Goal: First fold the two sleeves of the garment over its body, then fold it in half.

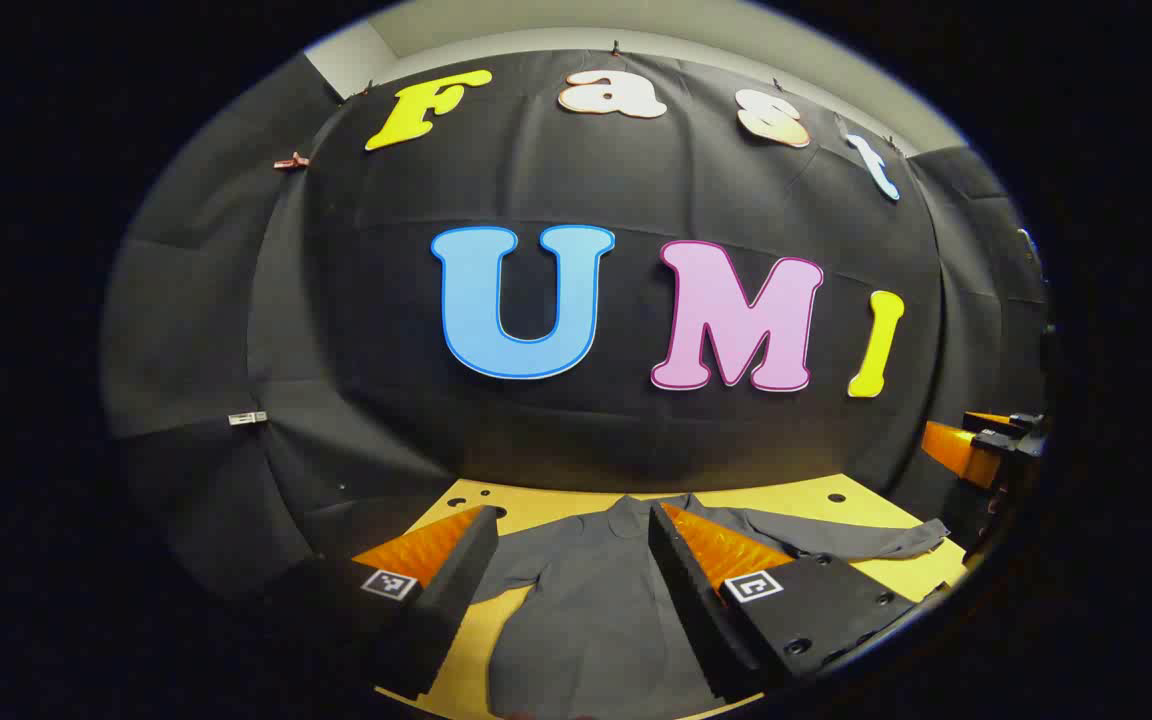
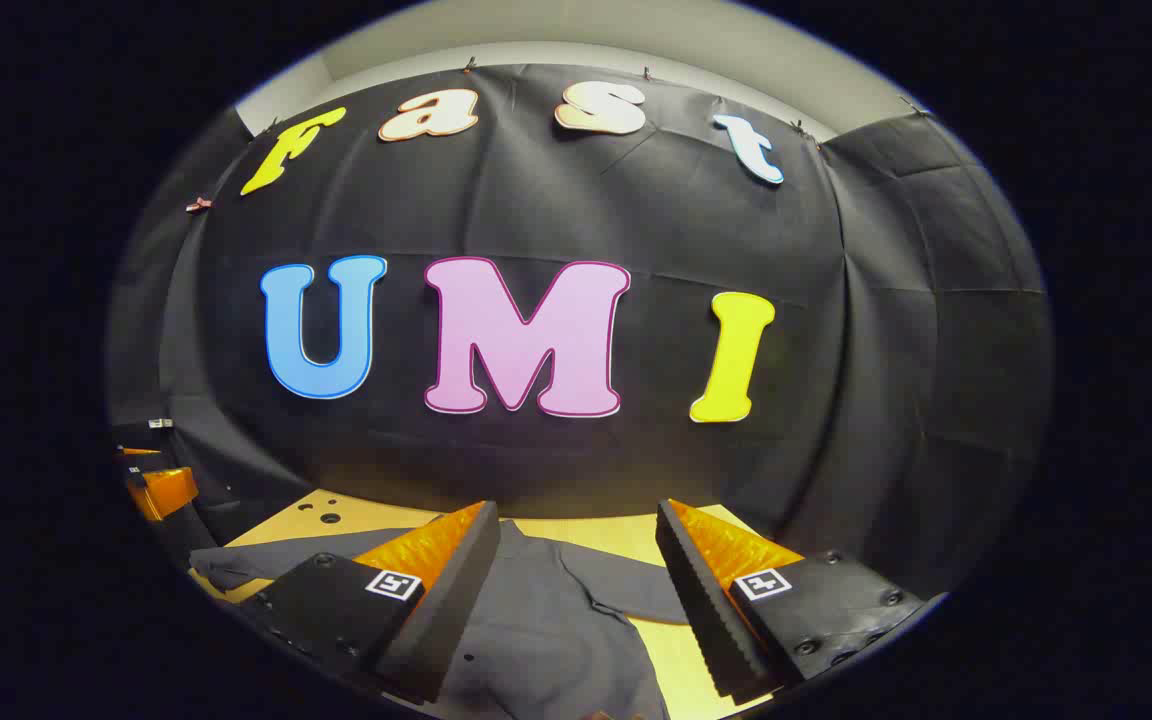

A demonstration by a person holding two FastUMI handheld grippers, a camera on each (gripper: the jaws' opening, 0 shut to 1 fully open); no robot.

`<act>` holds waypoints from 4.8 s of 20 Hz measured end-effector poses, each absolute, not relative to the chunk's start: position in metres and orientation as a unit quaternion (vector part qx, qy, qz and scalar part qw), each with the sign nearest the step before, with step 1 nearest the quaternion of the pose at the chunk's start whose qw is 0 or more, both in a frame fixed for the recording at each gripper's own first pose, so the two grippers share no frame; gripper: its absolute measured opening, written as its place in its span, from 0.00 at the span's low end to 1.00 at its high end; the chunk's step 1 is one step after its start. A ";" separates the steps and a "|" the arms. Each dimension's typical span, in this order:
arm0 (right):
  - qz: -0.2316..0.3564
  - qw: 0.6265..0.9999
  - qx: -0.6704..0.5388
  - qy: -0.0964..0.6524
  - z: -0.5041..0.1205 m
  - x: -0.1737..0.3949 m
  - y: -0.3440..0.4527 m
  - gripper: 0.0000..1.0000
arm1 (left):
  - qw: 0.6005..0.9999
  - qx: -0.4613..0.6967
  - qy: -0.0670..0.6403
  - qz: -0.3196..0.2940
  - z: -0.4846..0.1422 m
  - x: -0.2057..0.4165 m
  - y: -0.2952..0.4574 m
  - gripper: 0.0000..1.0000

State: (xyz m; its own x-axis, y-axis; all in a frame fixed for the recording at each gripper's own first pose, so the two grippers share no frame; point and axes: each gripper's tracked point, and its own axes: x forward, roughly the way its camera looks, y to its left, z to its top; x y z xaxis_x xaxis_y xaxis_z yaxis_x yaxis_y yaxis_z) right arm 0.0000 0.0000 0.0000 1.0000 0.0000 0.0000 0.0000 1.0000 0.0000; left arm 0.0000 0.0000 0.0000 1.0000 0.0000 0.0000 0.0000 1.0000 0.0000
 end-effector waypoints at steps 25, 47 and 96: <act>0.000 0.998 -0.007 0.063 -0.054 0.058 -0.046 0.98 | 0.998 -0.020 0.027 0.048 -0.020 0.018 -0.002 0.96; -0.232 0.925 0.084 0.289 -0.248 0.112 -0.299 0.98 | 0.990 0.010 0.105 0.096 -0.057 0.044 -0.038 0.96; -0.150 0.922 0.049 0.353 -0.255 0.202 -0.294 0.09 | 0.980 -0.011 0.148 0.135 -0.082 0.040 -0.003 0.96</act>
